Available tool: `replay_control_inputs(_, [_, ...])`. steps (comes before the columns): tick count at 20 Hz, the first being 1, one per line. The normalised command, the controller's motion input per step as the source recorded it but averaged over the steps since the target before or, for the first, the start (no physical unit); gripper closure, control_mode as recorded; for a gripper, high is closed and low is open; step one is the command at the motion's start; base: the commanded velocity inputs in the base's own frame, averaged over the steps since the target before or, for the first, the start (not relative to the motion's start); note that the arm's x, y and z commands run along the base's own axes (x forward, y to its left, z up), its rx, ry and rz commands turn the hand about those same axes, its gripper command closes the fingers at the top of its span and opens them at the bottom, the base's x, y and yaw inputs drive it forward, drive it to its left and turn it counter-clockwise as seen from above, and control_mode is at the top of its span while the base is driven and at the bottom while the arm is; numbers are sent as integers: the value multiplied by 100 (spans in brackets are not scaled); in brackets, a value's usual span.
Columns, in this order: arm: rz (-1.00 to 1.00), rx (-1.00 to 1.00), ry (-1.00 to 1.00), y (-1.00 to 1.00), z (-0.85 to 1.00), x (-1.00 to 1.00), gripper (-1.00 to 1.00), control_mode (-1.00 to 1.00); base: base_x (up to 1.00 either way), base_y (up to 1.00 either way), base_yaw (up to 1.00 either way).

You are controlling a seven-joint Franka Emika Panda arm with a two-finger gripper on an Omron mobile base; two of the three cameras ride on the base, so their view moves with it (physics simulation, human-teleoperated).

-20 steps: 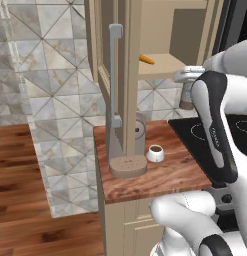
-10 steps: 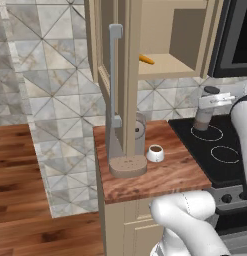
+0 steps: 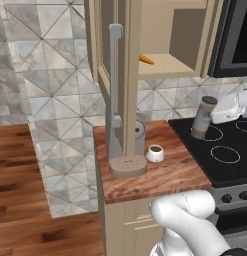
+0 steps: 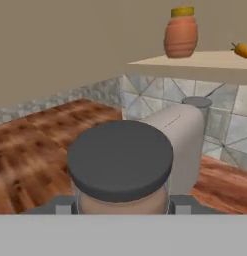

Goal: Pick the cinnamon and honey bottle from the cabinet and place them next to the mug.

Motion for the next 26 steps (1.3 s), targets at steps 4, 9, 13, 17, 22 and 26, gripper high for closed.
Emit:
replay_control_inputs(4, [35,0,0,-11,-16,0,100,-100,0,0,0])
replay_control_inputs(9, [21,0,4,-4,-20,14,100,-100,0,0,0])
replay_control_inputs(13, [0,0,9,0,-6,21,100,-100,0,0,0])
replay_control_inputs(17, [0,-2,1,0,-54,43,100,-100,0,0,0])
replay_control_inputs(22, [0,-6,0,0,-74,50,100,-100,0,0,0])
replay_control_inputs(26, [0,-7,0,0,-77,47,100,-100,0,0,0])
